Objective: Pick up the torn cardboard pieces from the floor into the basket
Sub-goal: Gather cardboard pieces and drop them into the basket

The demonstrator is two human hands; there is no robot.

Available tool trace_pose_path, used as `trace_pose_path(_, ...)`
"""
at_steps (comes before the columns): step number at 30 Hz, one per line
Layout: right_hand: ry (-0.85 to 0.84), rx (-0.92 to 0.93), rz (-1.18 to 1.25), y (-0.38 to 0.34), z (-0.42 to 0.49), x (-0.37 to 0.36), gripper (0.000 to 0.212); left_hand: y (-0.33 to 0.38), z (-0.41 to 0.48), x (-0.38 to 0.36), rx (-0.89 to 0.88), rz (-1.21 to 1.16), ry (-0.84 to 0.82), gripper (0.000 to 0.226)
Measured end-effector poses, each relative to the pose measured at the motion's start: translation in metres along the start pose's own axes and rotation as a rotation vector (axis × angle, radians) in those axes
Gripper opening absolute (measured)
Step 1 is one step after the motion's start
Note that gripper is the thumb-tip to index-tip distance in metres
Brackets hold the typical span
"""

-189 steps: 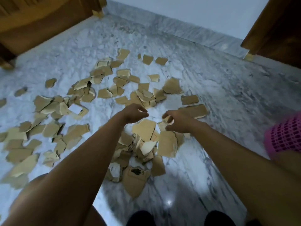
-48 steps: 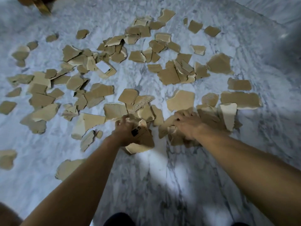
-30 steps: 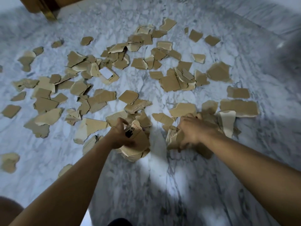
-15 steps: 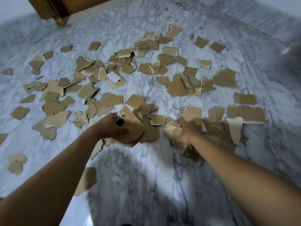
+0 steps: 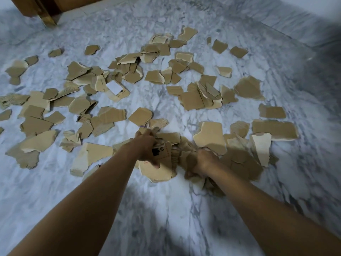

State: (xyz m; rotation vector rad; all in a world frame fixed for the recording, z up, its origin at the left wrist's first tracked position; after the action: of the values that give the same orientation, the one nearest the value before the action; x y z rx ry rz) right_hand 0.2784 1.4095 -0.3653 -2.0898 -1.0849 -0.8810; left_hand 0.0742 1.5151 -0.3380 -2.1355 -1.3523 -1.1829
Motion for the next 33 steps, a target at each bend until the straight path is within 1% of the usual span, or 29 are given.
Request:
trace_pose_path(2, -0.126, 0.042, 0.078, 0.004, 0.002, 0.013, 0.075, 0.002, 0.0, 0.001, 0.018, 0.044, 0.017, 0.084)
trace_pose_path(3, -0.152, 0.059, 0.135, 0.007, 0.005, 0.024, 0.074, 0.003, 0.001, 0.0, 0.015, 0.04, 0.025, 0.083)
trace_pose_path(5, -0.123, 0.076, 0.158, 0.013, 0.014, 0.058, 0.07, 0.002, 0.003, -0.002, -0.017, -0.031, 0.057, 0.082)
trace_pose_path(7, -0.07, 0.072, 0.135, 0.018, 0.032, 0.092, 0.079, -0.002, 0.002, -0.005, -0.054, -0.144, 0.078, 0.086)
trace_pose_path(9, -0.05, 0.07, 0.02, 0.022, 0.05, 0.109, 0.082, -0.007, -0.003, -0.004, -0.077, -0.238, 0.102, 0.075)
trace_pose_path(10, -0.044, 0.073, -0.053, 0.024, 0.056, 0.109, 0.084, -0.009, -0.007, -0.002, -0.075, -0.293, 0.115, 0.07)
trace_pose_path(13, -0.05, 0.078, -0.227, 0.029, 0.067, 0.091, 0.11, -0.017, -0.019, 0.008, -0.063, -0.468, 0.121, 0.062)
trace_pose_path(15, -0.026, 0.08, -0.234, 0.031, 0.07, 0.082, 0.116, -0.02, -0.025, 0.018, -0.041, -0.645, 0.091, 0.069)
trace_pose_path(16, -0.012, 0.087, -0.232, 0.032, 0.07, 0.08, 0.114, -0.02, -0.026, 0.021, -0.015, -0.7, 0.089, 0.072)
trace_pose_path(17, -0.005, 0.09, -0.232, 0.033, 0.07, 0.079, 0.111, -0.019, -0.026, 0.025, 0.016, -0.712, 0.092, 0.071)
trace_pose_path(20, 0.052, 0.115, -0.183, 0.035, 0.065, 0.082, 0.095, -0.008, -0.012, 0.034, 0.054, -0.672, 0.088, 0.035)
trace_pose_path(21, 0.078, 0.132, -0.131, 0.036, 0.065, 0.084, 0.091, -0.003, -0.004, 0.035, 0.058, -0.65, 0.082, 0.034)
trace_pose_path(24, 0.141, 0.193, 0.07, 0.039, 0.058, 0.091, 0.091, 0.015, 0.028, 0.029, 0.007, -0.523, 0.101, 0.041)
trace_pose_path(25, 0.151, 0.187, 0.098, 0.042, 0.057, 0.093, 0.092, 0.022, 0.039, 0.023, -0.014, -0.447, 0.106, 0.049)
trace_pose_path(27, 0.165, 0.156, 0.102, 0.049, 0.054, 0.097, 0.089, 0.034, 0.055, 0.016, 0.002, -0.277, 0.079, 0.069)
trace_pose_path(28, 0.176, 0.139, 0.129, 0.053, 0.052, 0.101, 0.086, 0.039, 0.06, 0.014, 0.014, -0.234, 0.069, 0.07)
trace_pose_path(29, 0.197, 0.121, 0.18, 0.057, 0.05, 0.105, 0.079, 0.042, 0.063, 0.015, 0.013, -0.218, 0.062, 0.065)
trace_pose_path(31, 0.266, 0.104, 0.327, 0.064, 0.044, 0.114, 0.062, 0.042, 0.067, 0.016, -0.009, -0.303, 0.061, 0.05)
trace_pose_path(33, 0.327, 0.103, 0.543, 0.068, 0.034, 0.122, 0.047, 0.039, 0.065, 0.011, -0.026, -0.424, 0.068, 0.05)
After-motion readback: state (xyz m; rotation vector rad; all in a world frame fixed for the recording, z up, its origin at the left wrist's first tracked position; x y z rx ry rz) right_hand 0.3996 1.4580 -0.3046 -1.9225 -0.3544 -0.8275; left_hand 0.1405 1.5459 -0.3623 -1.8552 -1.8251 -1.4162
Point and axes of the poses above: each hand's wrist, its own z-axis towards the middle knuckle, its own x-axis out of the back of the hand, y = z × x, the point moved 1 cm from there along z, towards the middle knuckle, and after that the axes turned 4 degrees about y, right-handed, at the moved point
